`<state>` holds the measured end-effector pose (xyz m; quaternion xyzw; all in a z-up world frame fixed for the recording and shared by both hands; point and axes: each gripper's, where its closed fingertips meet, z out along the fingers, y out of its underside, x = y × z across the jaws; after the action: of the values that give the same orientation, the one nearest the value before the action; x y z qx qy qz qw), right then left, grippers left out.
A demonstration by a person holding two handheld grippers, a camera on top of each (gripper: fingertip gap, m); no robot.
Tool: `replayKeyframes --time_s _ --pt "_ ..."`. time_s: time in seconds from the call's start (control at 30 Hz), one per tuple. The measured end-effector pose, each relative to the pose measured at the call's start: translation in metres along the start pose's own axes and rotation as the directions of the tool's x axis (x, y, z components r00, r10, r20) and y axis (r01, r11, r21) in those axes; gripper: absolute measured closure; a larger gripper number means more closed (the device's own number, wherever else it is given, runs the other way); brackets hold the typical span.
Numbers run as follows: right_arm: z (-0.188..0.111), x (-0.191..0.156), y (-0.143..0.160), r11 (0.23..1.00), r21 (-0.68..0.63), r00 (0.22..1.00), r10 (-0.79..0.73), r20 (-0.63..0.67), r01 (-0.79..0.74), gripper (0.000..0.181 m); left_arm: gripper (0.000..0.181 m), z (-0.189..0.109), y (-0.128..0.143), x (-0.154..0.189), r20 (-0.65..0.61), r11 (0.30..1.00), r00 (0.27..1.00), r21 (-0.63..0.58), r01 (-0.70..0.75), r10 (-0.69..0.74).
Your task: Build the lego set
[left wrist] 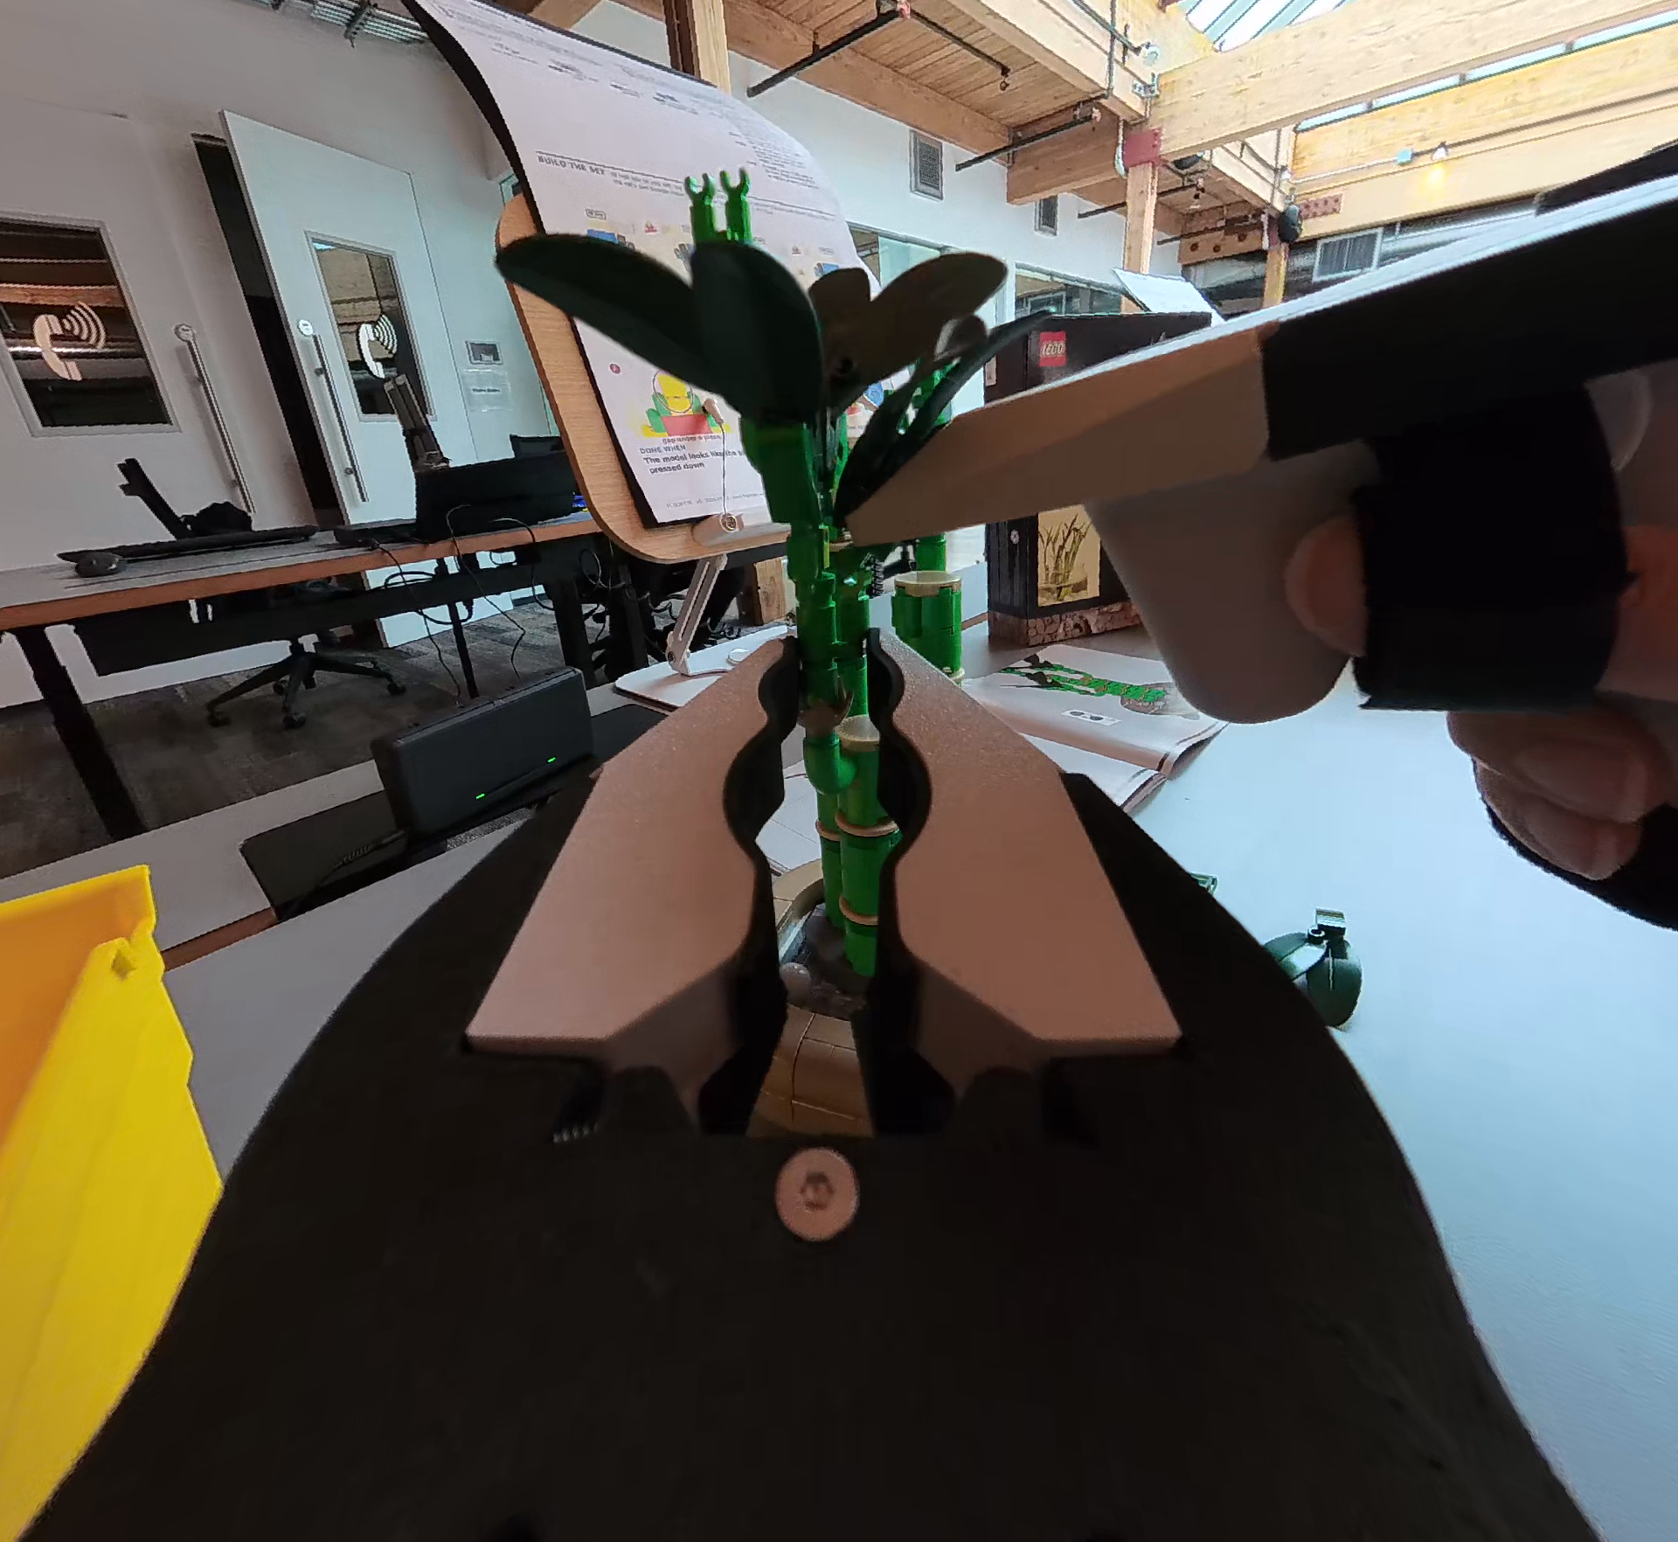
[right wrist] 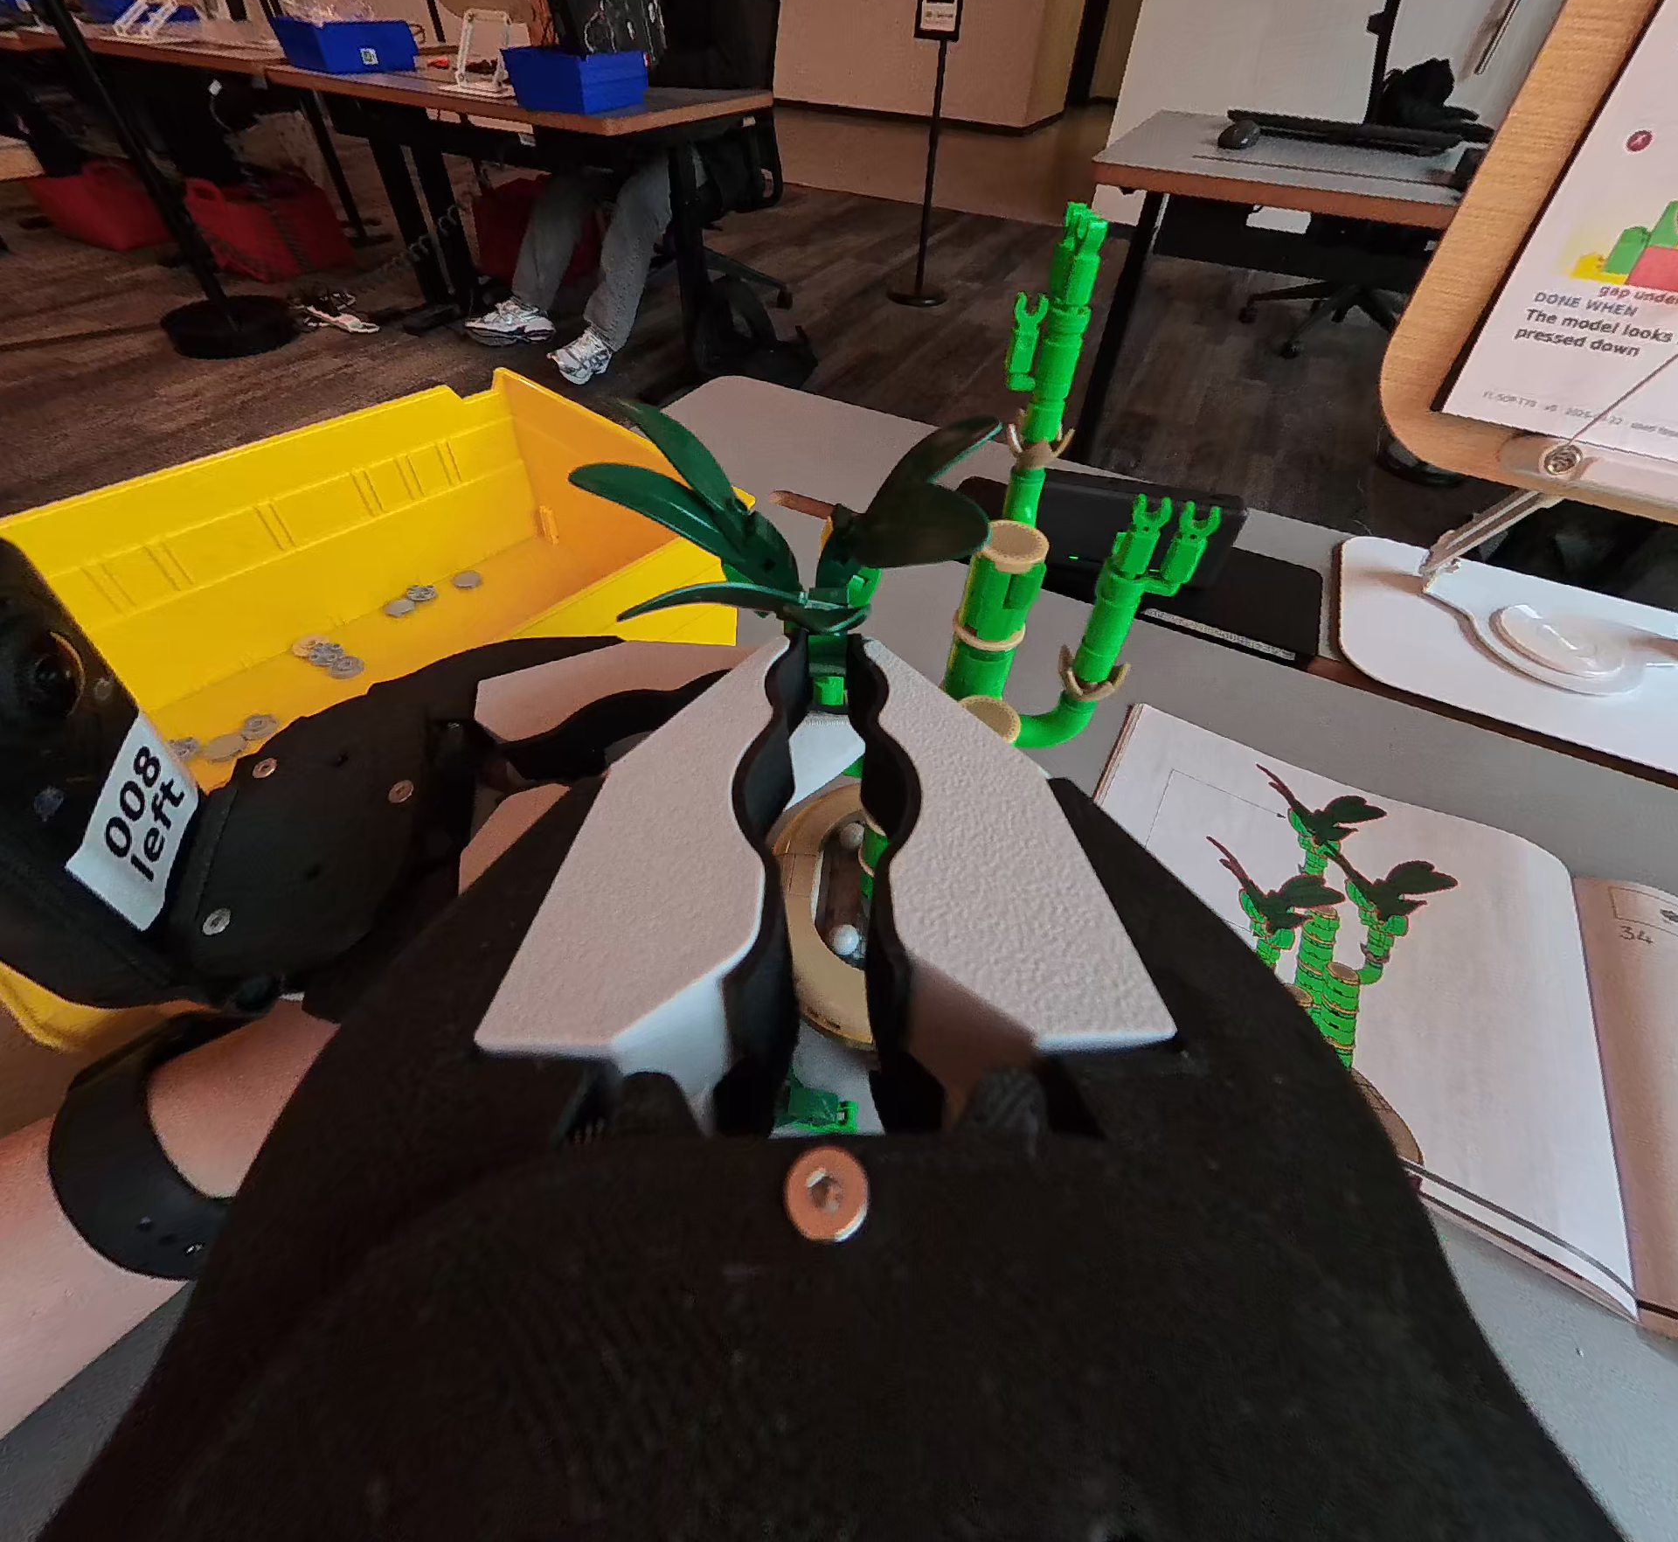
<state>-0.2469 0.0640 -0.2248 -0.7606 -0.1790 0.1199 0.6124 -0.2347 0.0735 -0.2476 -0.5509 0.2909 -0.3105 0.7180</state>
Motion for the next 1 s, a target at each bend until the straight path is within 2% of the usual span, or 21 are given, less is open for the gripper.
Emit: replayKeyframes --time_s 0.7,0.9,1.0 --pt "-0.0019 0.0007 0.0032 0.998 -0.027 0.997 -0.056 -0.057 0.054 0.174 0.170 0.0004 0.0009 0.0010 0.019 0.999 0.999 -0.030 -0.036 0.037" --pt "-0.0021 0.0034 0.0020 0.995 -0.046 0.996 0.086 0.010 -0.086 0.174 0.170 0.0013 0.0004 0.0020 0.009 0.999 0.999 -0.032 -0.033 0.034" --pt "-0.0034 0.0031 -0.0020 0.997 -0.035 0.997 0.072 0.007 -0.072 0.174 0.170 0.0010 0.0004 0.0014 0.011 0.999 0.999 -0.026 -0.037 0.038"
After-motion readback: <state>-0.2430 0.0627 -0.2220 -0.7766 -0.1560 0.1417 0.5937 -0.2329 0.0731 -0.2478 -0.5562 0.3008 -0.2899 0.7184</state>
